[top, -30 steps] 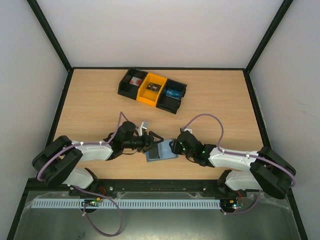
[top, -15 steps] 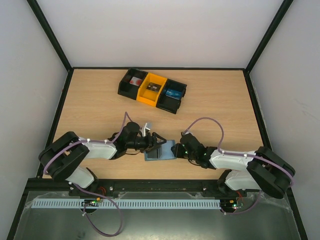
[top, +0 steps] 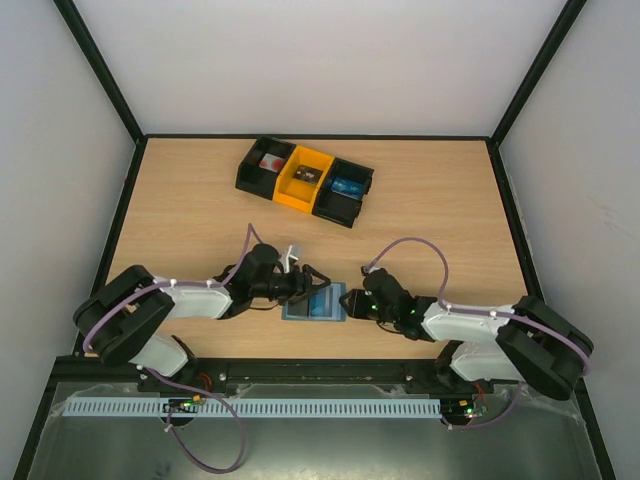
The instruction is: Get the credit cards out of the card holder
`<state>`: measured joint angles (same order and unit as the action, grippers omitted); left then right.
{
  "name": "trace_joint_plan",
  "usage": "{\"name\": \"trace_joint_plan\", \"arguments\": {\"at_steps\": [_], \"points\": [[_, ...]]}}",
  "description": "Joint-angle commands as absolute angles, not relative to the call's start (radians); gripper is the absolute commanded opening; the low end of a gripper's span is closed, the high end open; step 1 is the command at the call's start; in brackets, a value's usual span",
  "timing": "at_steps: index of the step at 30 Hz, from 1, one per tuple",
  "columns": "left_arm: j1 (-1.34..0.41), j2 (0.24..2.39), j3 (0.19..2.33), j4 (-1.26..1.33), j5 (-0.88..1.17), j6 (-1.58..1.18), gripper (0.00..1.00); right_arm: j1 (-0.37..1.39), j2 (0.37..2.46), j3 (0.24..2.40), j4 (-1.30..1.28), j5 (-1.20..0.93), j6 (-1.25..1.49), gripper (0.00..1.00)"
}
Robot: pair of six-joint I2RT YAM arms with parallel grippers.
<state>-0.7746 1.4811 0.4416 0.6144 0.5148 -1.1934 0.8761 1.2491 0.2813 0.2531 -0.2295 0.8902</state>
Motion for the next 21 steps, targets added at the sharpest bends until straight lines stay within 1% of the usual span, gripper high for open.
{"name": "trace_joint_plan", "arguments": {"at_steps": [1, 5, 9, 15, 21], "points": [[-0.761, 1.440, 0.449, 0.564, 0.478, -1.149, 0.62, 0.872, 1.162, 0.299, 0.163, -0.155, 0.879, 0.28], [-0.737, 1.420, 0.439, 0.504, 0.456, -1.115, 0.61, 0.872, 1.105, 0.315, 0.149, -0.167, 0.889, 0.28], [-0.711, 1.402, 0.404, 0.507, 0.451, -1.111, 0.58, 0.873, 1.100, 0.324, 0.172, -0.201, 0.916, 0.24], [-0.693, 1.406, 0.377, 0.528, 0.460, -1.111, 0.56, 0.873, 1.158, 0.340, 0.241, -0.253, 0.947, 0.20], [-0.693, 1.430, 0.357, 0.574, 0.480, -1.123, 0.55, 0.874, 1.251, 0.335, 0.348, -0.349, 0.989, 0.18]]}}
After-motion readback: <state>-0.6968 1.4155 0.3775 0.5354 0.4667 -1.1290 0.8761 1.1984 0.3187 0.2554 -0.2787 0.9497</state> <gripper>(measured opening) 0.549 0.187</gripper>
